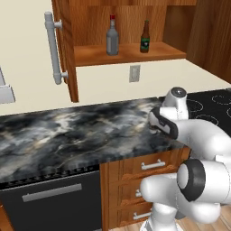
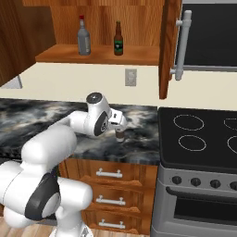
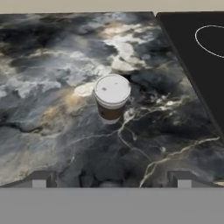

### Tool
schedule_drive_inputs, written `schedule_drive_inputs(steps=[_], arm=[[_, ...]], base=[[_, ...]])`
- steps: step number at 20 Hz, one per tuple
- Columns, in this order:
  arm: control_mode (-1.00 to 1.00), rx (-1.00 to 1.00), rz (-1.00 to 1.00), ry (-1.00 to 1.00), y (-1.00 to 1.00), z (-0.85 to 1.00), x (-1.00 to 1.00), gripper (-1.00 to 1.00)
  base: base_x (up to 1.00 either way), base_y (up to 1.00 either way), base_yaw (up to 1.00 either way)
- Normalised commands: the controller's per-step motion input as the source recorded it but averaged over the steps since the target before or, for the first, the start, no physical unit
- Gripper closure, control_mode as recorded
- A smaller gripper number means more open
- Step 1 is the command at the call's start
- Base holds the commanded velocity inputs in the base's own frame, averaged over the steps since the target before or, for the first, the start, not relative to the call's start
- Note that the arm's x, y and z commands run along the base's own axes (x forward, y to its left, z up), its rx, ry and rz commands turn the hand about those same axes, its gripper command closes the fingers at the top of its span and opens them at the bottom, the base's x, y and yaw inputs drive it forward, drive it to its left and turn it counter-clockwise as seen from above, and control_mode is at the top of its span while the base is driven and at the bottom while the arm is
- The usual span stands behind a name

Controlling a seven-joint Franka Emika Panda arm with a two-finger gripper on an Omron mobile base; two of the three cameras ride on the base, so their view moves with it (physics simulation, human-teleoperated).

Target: Sort all alcoholic drinks to one cabinet, and non-alcoholic drinks to the other.

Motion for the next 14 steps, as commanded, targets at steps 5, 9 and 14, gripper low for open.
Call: schedule_drive_inputs(steps=[5, 9, 14], arm=[[-1.00, 0.00, -0.02, 0.00, -0.03, -0.23, 0.31, -1.00], [-1.00, 0.00, -0.01, 0.00, -0.01, -0.21, 0.18, -1.00], [-1.00, 0.00, -0.01, 0.00, -0.01, -0.18, 0.18, -1.00]], base=[[0.00, 0.00, 0.00], [0.00, 0.00, 0.00], [0.00, 0.00, 0.00]])
